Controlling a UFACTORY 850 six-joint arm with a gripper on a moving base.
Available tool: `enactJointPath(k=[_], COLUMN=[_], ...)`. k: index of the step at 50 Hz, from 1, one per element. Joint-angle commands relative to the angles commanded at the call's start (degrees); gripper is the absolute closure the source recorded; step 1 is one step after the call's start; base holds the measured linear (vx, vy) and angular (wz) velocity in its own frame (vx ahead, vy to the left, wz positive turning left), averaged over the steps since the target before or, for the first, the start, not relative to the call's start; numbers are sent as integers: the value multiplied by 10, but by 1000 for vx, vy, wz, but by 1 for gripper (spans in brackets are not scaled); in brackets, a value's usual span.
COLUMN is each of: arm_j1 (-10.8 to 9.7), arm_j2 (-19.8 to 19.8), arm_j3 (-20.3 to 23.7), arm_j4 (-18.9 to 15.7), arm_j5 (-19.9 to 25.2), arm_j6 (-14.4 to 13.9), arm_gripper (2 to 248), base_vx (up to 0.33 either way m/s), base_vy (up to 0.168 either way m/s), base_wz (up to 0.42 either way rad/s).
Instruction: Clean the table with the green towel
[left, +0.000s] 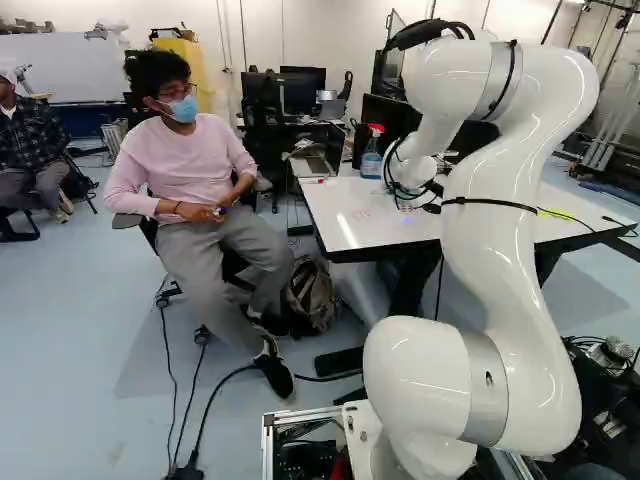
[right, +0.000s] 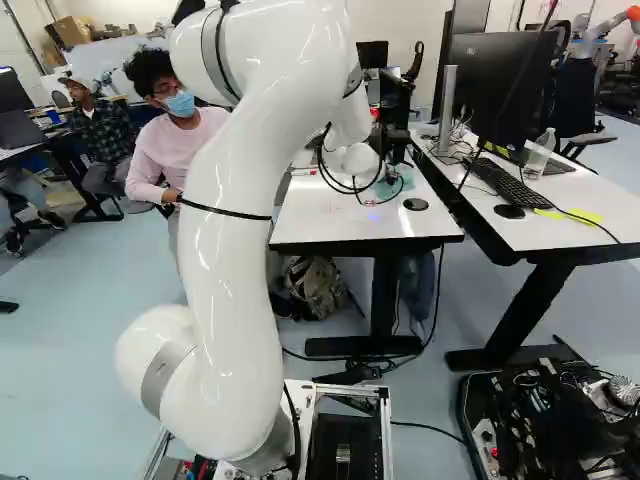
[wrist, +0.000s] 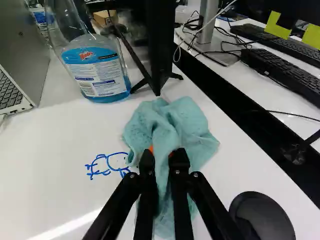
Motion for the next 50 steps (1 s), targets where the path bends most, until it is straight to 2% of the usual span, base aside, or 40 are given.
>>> enactJointPath(k=[50], arm_j1=[73], arm_j2=[-5], arm_j3=[-7], arm_j4=[0], arm_j5=[0], arm_j6=[0], arm_gripper=[213], base_vx=[0], base_vy=[0], base_wz=[0])
